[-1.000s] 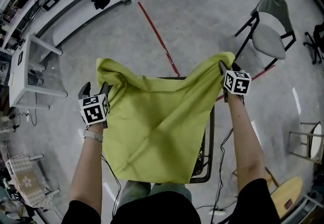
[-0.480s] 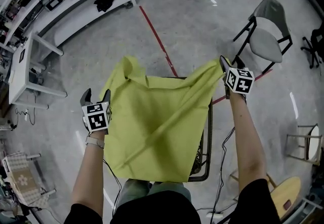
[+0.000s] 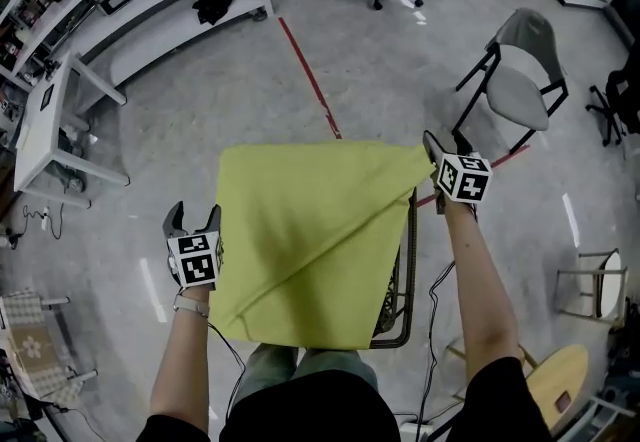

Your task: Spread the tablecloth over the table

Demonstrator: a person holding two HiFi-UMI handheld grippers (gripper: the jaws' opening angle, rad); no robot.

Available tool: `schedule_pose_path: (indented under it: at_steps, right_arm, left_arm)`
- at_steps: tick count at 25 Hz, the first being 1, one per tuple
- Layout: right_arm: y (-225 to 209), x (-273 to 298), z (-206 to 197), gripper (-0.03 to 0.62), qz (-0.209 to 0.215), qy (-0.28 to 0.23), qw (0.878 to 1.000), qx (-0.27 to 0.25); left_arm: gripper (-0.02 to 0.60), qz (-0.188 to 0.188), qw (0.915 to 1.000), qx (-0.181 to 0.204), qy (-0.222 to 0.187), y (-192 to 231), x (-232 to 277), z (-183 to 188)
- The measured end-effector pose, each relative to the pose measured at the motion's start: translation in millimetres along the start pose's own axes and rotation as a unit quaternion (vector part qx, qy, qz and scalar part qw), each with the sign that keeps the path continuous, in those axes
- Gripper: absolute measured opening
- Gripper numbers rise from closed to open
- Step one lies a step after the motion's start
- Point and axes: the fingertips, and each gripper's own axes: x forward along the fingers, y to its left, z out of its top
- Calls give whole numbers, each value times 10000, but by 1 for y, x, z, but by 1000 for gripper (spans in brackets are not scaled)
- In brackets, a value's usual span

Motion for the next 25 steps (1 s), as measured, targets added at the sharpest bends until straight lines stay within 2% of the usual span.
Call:
schedule_pose_path:
  at_steps: [5, 11, 15, 20, 25]
  right_arm:
    - [37, -29, -38, 312, 99, 254, 9996, -47]
    - [91, -75, -81, 313, 127, 439, 9989, 41]
    - [131, -112, -124, 319, 172, 688, 9974, 96]
    - [173, -156, -170, 331, 257, 942, 9952, 107]
    - [212, -198, -219, 341, 352, 1247, 9915, 93]
  left_arm:
    - [327, -108, 9999, -80, 87, 6, -26, -46]
    - [327, -295, 9987, -399, 80, 15, -63, -97]
    - [327, -430, 9980, -462, 72, 20, -95, -131]
    - [327, -452, 9961, -750, 99, 38, -132, -175]
    - [327, -557, 9951, -797, 185, 39, -162, -221]
